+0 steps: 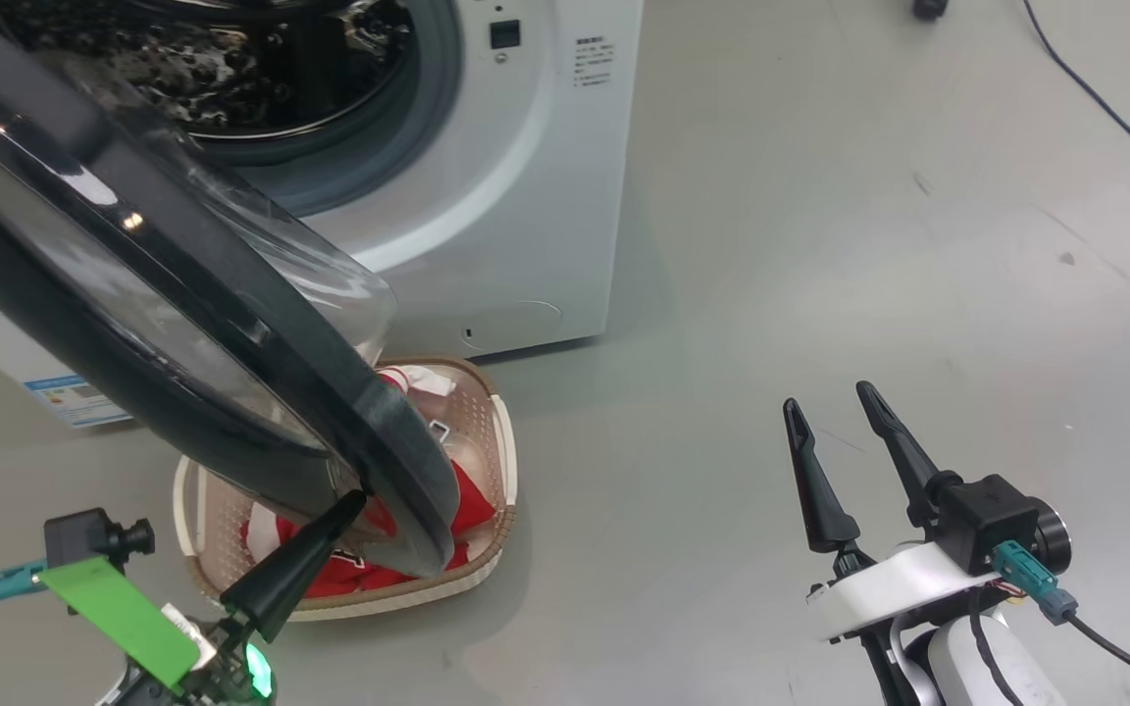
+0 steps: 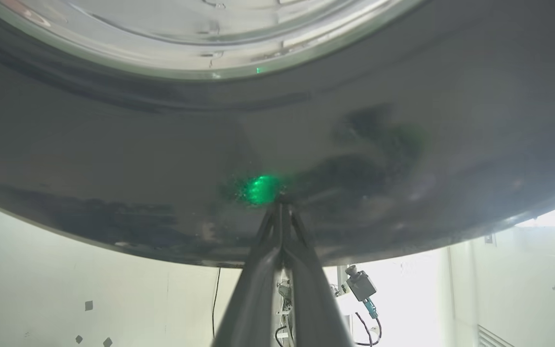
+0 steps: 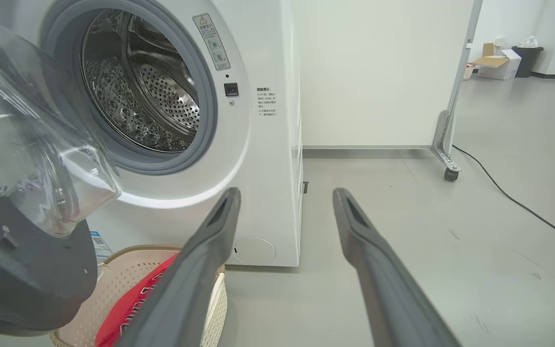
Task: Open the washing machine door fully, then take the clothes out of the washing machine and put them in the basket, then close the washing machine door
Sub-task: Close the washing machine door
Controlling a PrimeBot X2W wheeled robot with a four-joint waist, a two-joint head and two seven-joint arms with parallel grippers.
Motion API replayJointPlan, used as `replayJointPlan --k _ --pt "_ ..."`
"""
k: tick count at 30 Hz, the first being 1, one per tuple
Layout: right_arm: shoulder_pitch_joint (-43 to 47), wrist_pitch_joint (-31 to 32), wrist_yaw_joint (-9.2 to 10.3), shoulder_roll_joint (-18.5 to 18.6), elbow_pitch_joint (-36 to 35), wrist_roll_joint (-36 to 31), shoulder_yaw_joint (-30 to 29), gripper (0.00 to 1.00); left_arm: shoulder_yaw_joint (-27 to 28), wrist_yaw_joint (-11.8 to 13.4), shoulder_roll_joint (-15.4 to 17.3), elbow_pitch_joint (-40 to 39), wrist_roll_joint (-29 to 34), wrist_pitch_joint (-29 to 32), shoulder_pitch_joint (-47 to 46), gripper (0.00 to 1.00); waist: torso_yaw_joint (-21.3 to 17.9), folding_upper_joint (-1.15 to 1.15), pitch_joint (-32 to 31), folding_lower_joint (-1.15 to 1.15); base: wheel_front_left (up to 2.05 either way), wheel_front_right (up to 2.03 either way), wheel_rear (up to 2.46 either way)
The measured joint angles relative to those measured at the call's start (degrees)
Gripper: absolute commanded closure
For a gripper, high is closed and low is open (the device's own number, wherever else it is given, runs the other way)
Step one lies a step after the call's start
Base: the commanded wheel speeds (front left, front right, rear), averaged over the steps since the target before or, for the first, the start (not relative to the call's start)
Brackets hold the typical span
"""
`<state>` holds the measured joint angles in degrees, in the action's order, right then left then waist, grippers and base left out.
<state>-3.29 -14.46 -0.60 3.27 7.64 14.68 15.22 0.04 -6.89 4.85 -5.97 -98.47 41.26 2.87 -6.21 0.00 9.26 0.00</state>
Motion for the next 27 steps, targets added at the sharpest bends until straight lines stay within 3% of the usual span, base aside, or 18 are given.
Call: replayJointPlan --k 27 --pt "-3.98 -0.01 -1.09 -0.41 -1.16 0.93 0.49 0.0 2.25 0.05 -0.09 9.59 0.86 -3.09 -18.63 1.0 -9.2 0.0 7.28 0.0 0.0 0.0 0.0"
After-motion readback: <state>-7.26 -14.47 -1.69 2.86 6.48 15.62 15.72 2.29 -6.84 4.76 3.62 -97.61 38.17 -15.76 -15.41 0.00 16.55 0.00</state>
